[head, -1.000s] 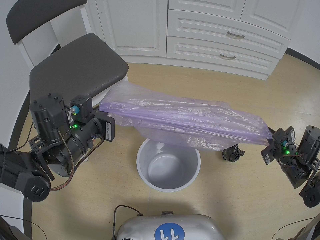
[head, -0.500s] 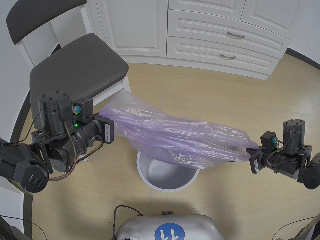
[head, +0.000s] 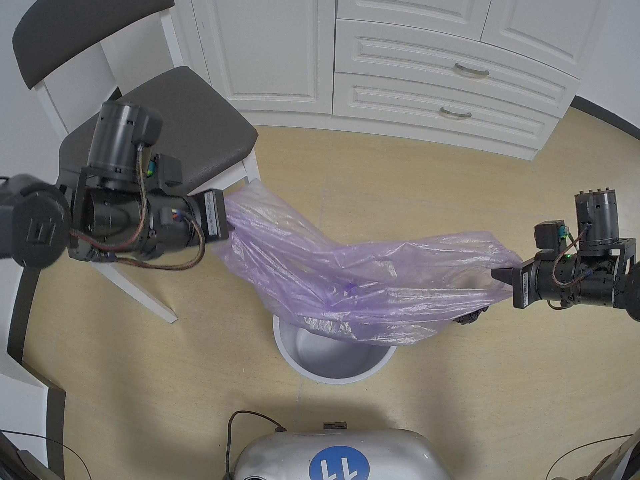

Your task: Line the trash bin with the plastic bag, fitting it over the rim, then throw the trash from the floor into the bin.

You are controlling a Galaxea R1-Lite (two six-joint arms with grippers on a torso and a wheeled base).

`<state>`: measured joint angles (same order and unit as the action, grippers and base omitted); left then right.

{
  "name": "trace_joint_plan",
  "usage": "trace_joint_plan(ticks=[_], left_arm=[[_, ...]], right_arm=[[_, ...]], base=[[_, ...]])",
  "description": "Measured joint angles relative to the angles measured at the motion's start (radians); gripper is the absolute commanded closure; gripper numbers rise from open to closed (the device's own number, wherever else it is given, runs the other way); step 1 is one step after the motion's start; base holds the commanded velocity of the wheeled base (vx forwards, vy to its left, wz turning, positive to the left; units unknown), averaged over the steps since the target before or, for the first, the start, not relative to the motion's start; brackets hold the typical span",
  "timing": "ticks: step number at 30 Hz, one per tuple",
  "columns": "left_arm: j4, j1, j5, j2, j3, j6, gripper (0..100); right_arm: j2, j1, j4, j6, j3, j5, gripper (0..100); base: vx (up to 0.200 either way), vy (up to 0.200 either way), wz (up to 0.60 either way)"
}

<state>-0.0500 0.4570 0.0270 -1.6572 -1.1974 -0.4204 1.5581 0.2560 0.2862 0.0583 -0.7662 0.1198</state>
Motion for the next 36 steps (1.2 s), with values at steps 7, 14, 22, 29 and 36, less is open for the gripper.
trace_joint_plan(ticks=[7,14,22,29,36], left_arm=[[-0.037,-0.043,0.033,-0.007,-0.061,0.016,100],[-0.036,-0.083,0.041,-0.025,-0.023,0.134,100],[0.005,-0.111,0.039,-0.033,0.033,0.215,100],[0.069,-0.124,0.034,-0.035,0.081,0.255,100],[0.137,-0.108,-0.006,-0.034,0.103,0.253,100]], right_arm=[[-0.001,-0.042,-0.034,0.12,-0.001,0.016,100],[-0.001,-0.092,-0.041,0.264,0.052,0.024,100],[-0.001,-0.112,-0.041,0.302,0.068,0.023,100],[0.0,-0.131,-0.037,0.346,0.082,0.023,100],[-0.007,-0.119,-0.032,0.344,0.089,0.018,100]], base=[[0.0,0.0,0.0],[0.0,0.0,0.0],[0.0,0.0,0.0],[0.0,0.0,0.0],[0.0,0.0,0.0]])
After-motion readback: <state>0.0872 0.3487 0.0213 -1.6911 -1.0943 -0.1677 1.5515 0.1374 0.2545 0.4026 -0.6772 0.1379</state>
